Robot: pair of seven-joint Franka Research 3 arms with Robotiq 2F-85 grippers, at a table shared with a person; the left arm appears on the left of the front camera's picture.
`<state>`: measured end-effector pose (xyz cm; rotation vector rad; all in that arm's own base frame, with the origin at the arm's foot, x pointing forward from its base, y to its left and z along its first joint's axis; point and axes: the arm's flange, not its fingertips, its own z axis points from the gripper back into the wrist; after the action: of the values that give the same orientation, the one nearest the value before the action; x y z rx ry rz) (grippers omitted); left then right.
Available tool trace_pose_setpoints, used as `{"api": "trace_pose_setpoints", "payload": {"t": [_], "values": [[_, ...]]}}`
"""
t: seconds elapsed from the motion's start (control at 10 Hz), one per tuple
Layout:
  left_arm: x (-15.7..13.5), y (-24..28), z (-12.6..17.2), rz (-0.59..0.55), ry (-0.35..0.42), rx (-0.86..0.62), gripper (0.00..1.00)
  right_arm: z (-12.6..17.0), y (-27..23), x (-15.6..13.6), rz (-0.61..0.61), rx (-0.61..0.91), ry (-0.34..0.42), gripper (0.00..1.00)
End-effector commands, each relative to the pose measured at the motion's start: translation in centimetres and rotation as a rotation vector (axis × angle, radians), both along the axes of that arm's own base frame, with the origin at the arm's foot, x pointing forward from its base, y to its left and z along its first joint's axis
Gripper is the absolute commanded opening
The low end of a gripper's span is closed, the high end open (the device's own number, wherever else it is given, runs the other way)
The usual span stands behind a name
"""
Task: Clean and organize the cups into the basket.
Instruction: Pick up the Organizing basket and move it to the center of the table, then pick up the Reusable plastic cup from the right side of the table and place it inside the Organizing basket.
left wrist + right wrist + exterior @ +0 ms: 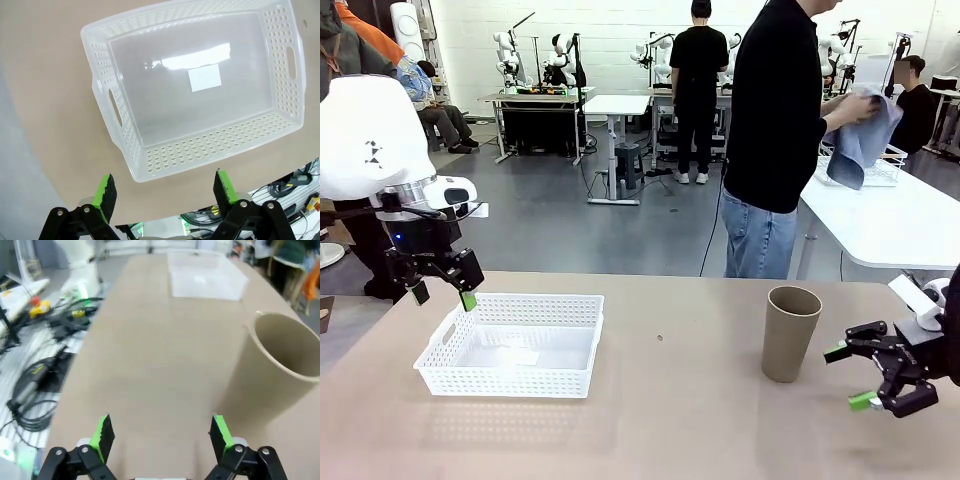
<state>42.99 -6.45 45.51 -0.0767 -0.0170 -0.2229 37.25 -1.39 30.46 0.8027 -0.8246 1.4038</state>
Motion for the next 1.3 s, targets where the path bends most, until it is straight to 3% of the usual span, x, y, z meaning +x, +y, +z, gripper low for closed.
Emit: {"api": "trace_pose_setpoints", "payload": {"t": [0.0,0.2,0.5,1.2], "values": [[0.0,0.9,0.0,0.003,-0.003,-0.006,1.0,0.7,-0.2,0.5,-0.164,0.005,0.0,1.0],[0.0,0.9,0.0,0.003,-0.003,-0.006,1.0,0.7,-0.1,1.4,-0.276,-0.001,-0.001,1.0],[0.0,0.9,0.0,0.003,-0.003,-0.006,1.0,0.6,1.1,2.2,-0.211,0.016,0.019,1.0],[0.0,0.9,0.0,0.003,-0.003,-0.006,1.0,0.9,-0.6,2.0,-0.241,0.005,0.005,1.0]]}}
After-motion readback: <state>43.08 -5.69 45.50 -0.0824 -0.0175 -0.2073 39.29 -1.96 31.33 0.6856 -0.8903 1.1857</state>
